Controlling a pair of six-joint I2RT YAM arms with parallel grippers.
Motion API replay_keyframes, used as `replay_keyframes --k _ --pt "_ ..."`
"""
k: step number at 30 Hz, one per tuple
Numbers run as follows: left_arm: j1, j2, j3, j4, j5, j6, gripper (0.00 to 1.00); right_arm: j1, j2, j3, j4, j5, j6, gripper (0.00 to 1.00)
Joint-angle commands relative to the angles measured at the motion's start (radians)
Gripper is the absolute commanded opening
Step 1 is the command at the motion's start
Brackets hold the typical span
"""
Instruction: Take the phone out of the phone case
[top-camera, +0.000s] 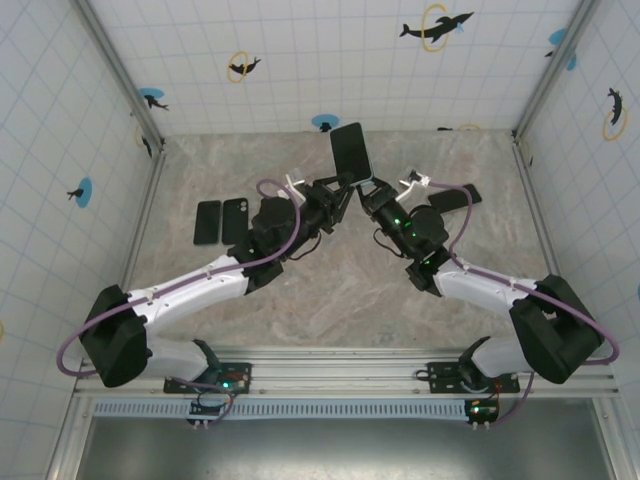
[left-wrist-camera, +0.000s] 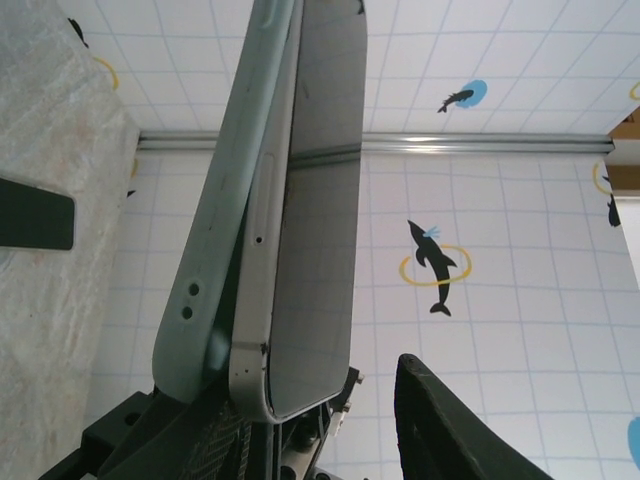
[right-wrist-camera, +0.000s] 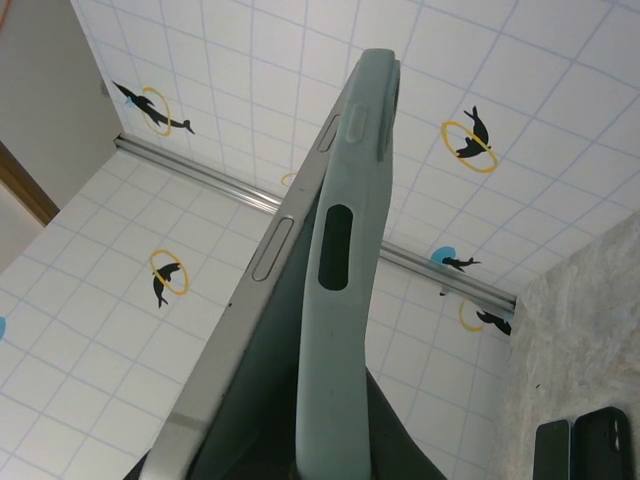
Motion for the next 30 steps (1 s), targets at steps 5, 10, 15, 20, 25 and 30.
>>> replay_keyframes --k 5,10,15,20,25,30 --pt "0.012 0.030 0.013 0.074 -0.061 -0.051 0.37 0.062 -0.047 -0.045 0.150 0.065 -0.021 0.05" --pt "0.008 0.073 0.058 0.089 -0.076 -0.071 0.29 0.119 -0.066 -0.068 0.122 0.173 -0.045 0.05" --pt "0.003 0.091 0.095 0.101 -0.070 -0.084 0.15 0.134 -0.076 -0.083 0.076 0.225 -0.049 0.04" --pt "-0.003 0.074 0.113 0.078 -0.066 -0.073 0.03 0.123 -0.097 -0.103 -0.033 0.307 -0.068 0.04" --pt "-0.019 0.072 0.153 0.058 -0.051 -0.058 0.00 0.084 -0.067 -0.109 -0.111 0.342 -0.100 0.03" --pt "-0.040 0.071 0.188 0.030 -0.041 -0.050 0.00 0.054 -0.016 -0.127 -0.093 0.339 -0.157 0.03"
